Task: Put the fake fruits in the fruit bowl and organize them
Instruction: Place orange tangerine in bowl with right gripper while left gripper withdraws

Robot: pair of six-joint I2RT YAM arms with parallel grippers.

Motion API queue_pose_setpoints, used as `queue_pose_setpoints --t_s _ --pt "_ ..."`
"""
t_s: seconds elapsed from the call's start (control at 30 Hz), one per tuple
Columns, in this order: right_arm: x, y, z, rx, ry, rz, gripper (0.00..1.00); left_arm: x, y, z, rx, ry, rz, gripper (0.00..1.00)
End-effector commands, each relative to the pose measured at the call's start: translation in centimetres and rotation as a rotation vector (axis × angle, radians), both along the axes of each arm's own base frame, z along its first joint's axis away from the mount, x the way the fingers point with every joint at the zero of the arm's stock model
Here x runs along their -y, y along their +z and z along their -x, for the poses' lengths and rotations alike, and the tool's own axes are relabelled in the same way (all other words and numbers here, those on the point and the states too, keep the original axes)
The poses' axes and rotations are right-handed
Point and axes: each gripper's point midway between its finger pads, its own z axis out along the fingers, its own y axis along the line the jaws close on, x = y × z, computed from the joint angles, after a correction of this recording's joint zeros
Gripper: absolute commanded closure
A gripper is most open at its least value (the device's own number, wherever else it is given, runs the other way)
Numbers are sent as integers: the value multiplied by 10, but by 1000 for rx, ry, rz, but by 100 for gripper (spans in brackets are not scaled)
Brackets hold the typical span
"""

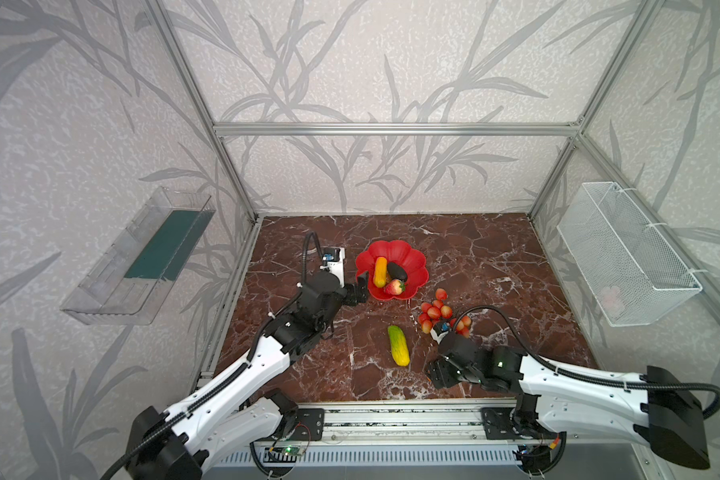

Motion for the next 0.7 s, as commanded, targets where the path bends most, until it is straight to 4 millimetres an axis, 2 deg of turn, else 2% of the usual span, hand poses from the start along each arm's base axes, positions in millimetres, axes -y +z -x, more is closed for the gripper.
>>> queue_pose_setpoints --t_s 0.0,0.13,0.27,0.33,0.57,0.67 --pt "-6 -5 -3 2 -33 -10 25 -24 -2 12 -12 107 95 7" --pt "-8 -12 -3 -4 -41 -4 33 -43 -19 28 -34 163 117 7" --pt "-8 -15 -4 -2 -43 13 45 -54 -30 37 -49 191 136 6" --pt "-9 -16 -4 -5 -39 13 52 -57 -35 40 -56 198 143 7" --pt "-9 -18 -6 -2 -44 24 65 -61 -45 45 -71 211 156 6" --pt "-13 -7 -9 16 -37 12 68 -60 -47 45 -76 209 160 6"
